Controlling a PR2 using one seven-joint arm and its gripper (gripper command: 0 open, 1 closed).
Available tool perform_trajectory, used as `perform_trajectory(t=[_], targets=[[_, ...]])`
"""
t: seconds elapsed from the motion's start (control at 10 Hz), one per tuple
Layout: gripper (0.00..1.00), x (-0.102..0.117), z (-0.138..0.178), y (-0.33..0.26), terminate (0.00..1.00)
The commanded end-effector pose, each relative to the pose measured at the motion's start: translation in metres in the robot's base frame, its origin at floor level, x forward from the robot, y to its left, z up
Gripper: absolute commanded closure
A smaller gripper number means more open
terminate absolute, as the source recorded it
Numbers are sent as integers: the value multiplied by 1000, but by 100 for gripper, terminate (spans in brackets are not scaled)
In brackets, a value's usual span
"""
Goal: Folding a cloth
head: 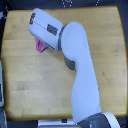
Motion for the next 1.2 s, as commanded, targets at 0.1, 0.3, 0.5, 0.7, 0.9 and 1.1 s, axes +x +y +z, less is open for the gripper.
perform_trajectory(t=[0.1,0.3,0.5,0.7,0.9,1.1], targets=[[0,13,7,2,0],[0,17,9,-1,0],[0,20,15,-2,0],[0,20,23,-1,0],[0,19,33,-5,0],[0,14,47,-13,0]])
